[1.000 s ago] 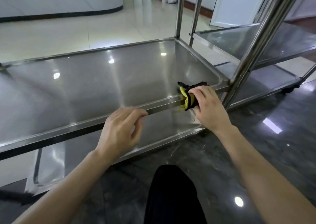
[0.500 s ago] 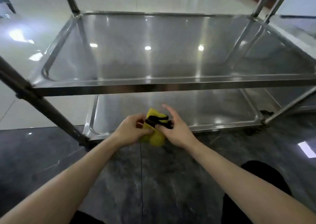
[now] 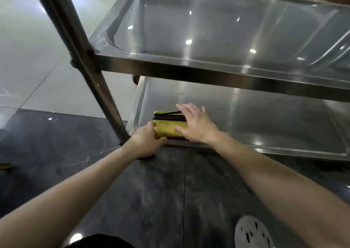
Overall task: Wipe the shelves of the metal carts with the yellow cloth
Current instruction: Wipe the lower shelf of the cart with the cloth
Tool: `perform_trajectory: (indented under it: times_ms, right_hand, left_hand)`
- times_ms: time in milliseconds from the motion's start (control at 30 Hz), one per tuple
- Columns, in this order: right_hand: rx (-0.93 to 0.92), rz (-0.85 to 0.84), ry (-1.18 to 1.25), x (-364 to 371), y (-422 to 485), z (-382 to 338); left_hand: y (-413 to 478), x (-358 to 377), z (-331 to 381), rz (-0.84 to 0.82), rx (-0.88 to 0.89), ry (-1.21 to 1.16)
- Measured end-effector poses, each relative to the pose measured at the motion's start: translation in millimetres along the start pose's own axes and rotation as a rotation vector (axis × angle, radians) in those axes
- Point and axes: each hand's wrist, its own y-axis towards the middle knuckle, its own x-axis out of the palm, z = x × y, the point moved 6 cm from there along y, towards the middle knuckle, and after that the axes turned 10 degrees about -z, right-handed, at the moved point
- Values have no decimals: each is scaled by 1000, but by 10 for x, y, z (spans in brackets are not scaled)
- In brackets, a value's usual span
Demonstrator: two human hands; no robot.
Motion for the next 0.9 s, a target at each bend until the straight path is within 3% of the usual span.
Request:
perform_trajectory:
  times_ms: [100,200,300,400,500,633,700,833,900]
  right_hand:
    - [-243,15,-131,381,198,-104]
    - [-350,-26,-210,500,339,-197]
    - [-326,-30,-190,586,299,-285]
    - [-331,-55,-114,693,187,-367]
    - [-363,23,-89,543,284,-345]
    - [-426,53,-218,538,412,-305]
    - [-375,33,-204,403,766,-237]
    - [-101,23,-79,118,1426,-180]
    - [-141,12,-95,304,1161,-409]
  left_hand:
    - [-262,108,-225,137,62,87]
    - [-559,117,-653,141,-145,12]
    - [-663,-116,-959,336,-283,-72]
    - [-551,-480,-876,603,-151,-308]
    - [-342,-656,-672,645,-7,-531]
    - [-220,-594,-676,678,-13,-657]
    - [-204,-584,-705,690,-29,-679]
    - [-192,-605,-703,697,-34,-707]
    - [-188,-587,-713,699,-37,-710]
